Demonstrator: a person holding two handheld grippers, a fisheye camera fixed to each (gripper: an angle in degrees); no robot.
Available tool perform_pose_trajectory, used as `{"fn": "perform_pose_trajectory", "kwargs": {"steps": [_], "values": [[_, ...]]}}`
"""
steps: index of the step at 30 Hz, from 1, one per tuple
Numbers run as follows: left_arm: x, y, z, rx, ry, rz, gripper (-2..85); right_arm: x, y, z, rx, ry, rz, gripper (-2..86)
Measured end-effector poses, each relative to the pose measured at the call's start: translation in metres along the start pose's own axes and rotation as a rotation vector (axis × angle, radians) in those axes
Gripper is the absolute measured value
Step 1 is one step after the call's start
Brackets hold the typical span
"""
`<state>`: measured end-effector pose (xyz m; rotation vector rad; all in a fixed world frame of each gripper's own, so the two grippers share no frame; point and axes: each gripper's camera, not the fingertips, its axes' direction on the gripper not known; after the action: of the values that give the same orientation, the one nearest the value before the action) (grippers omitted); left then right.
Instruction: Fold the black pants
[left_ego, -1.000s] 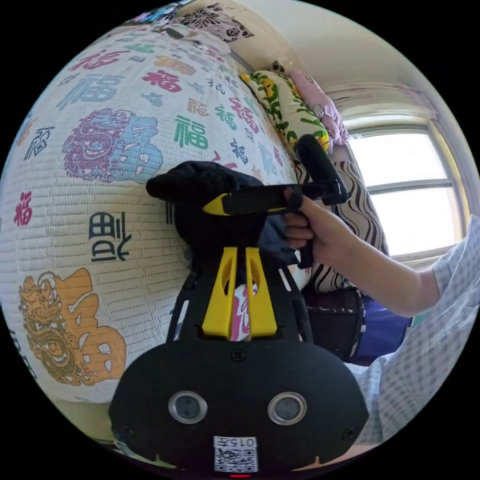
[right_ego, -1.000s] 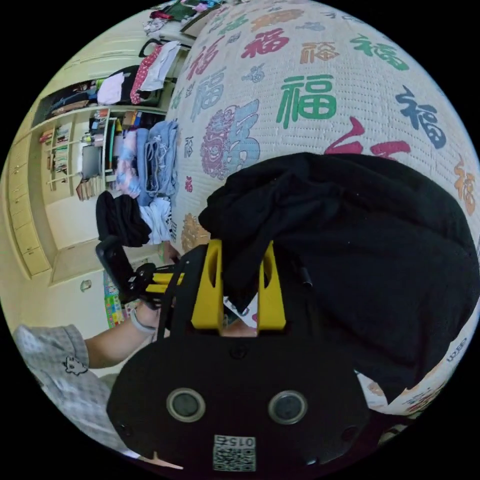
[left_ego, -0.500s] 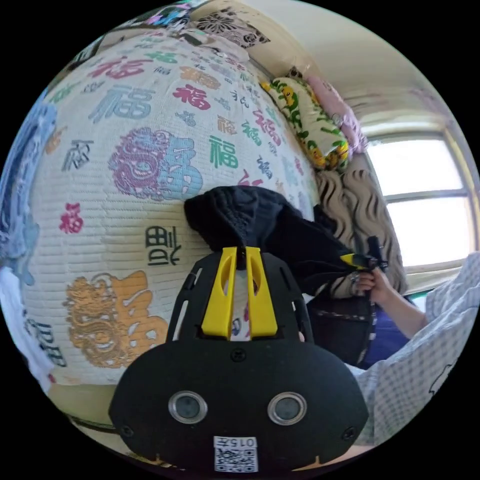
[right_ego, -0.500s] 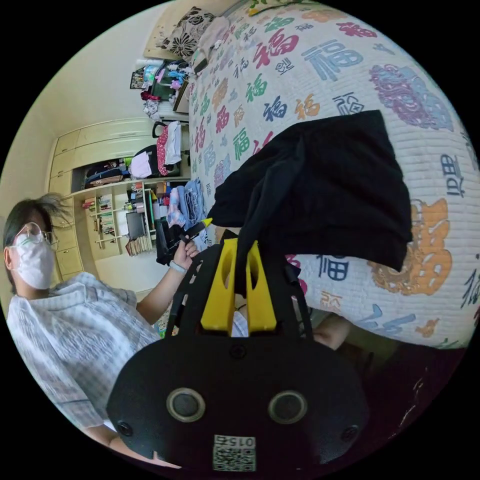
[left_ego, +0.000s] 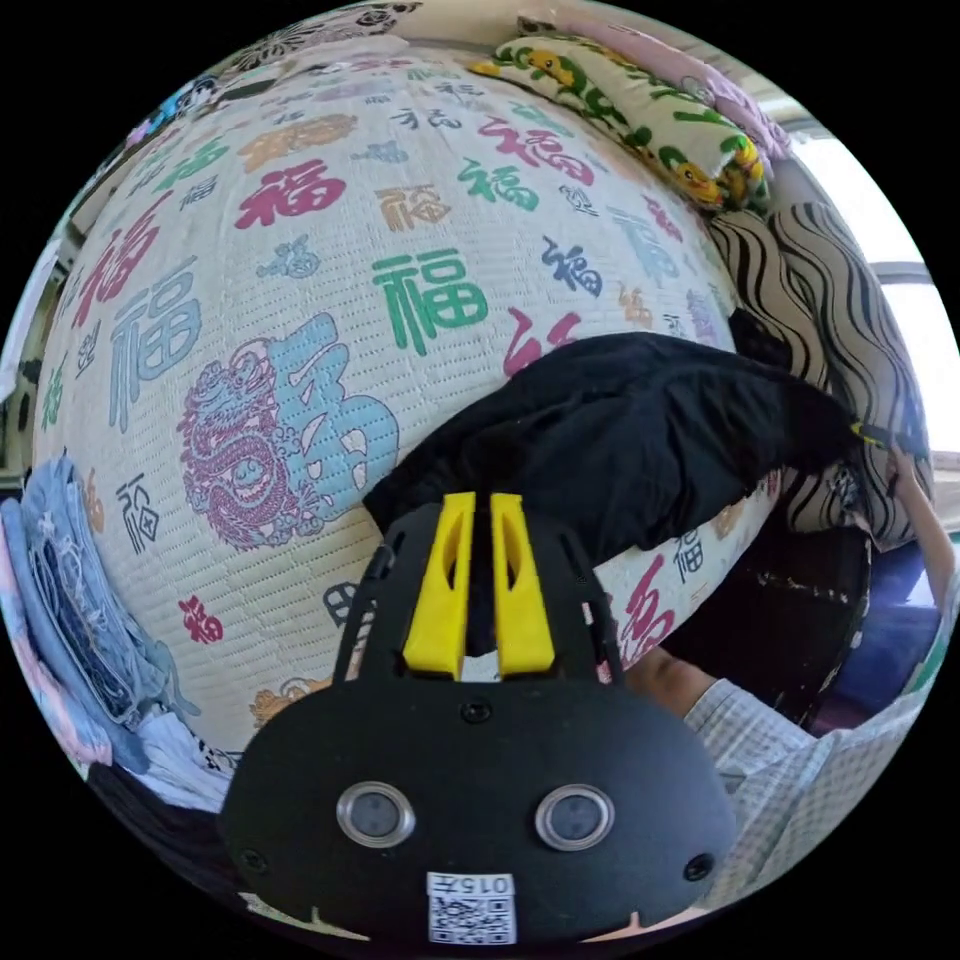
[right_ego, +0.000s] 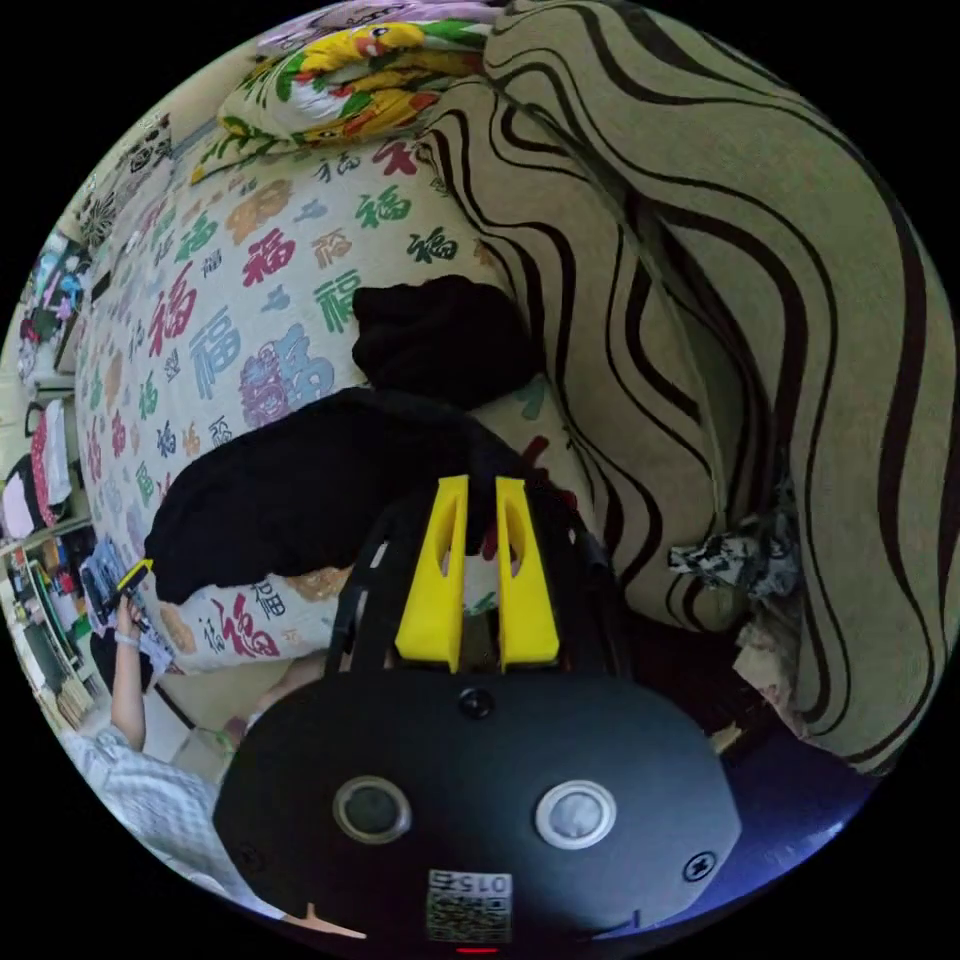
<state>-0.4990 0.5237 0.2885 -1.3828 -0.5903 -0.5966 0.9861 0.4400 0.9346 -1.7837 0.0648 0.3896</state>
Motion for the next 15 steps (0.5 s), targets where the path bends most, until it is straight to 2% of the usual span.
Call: {"fn": "perform_pose_trajectory", "kwargs": {"steps": [5, 8, 13, 15], "values": [[0.075, 0.037, -0.061, 0.011, 0.081, 0.22, -0.4, 0.026, 0.024, 0.052, -0.053, -0.28, -0.006, 7.3], [0.127, 0.078, -0.081, -0.107, 0.126, 0.312, -0.6, 0.041, 0.041, 0.094, -0.128, -0.531, 0.043, 8.5], [0.158, 0.133, -0.063, -0.33, 0.06, 0.177, -0.7, 0.066, 0.057, 0.142, -0.163, -0.638, 0.13, 10.9], [0.154, 0.143, -0.042, -0.41, 0.007, 0.031, -0.4, 0.088, 0.059, 0.157, -0.168, -0.636, 0.19, 11.6]]}}
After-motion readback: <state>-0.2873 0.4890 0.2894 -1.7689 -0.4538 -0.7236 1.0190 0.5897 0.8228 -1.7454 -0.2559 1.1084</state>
